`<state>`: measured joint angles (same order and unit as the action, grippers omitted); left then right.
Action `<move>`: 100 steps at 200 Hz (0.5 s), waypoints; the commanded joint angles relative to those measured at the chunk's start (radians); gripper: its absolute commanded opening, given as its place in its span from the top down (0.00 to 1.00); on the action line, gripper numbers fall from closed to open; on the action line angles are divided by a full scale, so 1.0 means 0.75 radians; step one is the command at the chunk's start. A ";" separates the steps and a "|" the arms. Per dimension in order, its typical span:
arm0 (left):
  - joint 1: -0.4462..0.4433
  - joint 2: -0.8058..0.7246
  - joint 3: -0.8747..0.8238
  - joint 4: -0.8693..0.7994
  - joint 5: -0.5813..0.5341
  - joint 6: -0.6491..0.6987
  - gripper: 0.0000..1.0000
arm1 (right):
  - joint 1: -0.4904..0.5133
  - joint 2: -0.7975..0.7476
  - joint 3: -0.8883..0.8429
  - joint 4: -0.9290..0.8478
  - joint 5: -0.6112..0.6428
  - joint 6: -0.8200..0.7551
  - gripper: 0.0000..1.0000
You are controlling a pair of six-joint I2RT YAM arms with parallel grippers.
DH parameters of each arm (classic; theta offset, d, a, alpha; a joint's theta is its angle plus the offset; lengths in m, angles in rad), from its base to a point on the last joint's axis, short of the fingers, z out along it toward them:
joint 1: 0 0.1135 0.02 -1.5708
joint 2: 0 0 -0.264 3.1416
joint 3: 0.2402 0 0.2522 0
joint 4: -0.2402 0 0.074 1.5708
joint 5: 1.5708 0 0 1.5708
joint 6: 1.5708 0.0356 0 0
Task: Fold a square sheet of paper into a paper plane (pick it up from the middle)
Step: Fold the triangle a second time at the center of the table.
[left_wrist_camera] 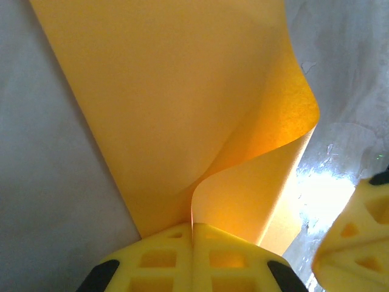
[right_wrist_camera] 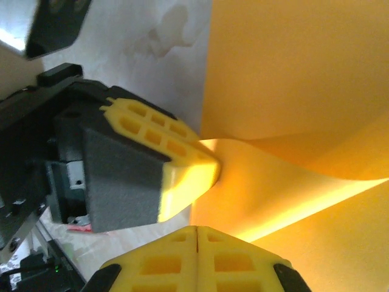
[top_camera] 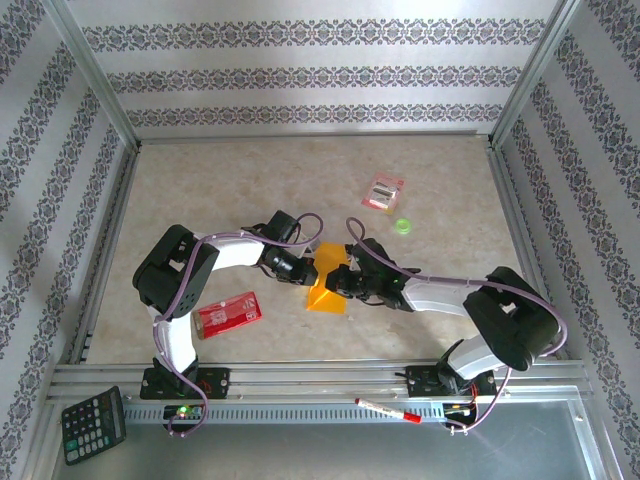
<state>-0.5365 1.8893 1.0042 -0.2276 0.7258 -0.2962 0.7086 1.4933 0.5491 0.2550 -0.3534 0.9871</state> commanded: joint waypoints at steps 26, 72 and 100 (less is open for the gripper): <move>0.002 0.042 -0.029 -0.112 -0.155 0.009 1.00 | -0.032 0.109 0.072 -0.010 0.011 -0.059 1.00; 0.002 0.047 -0.032 -0.110 -0.155 0.009 1.00 | -0.072 0.177 0.039 -0.014 -0.003 -0.084 1.00; 0.002 0.053 -0.032 -0.108 -0.158 0.008 1.00 | -0.101 0.192 -0.013 -0.016 -0.025 -0.099 1.00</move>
<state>-0.5365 1.8896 1.0046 -0.2279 0.7258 -0.2962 0.6548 1.6199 0.5766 0.2573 -0.3565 0.9428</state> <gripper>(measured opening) 0.049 0.040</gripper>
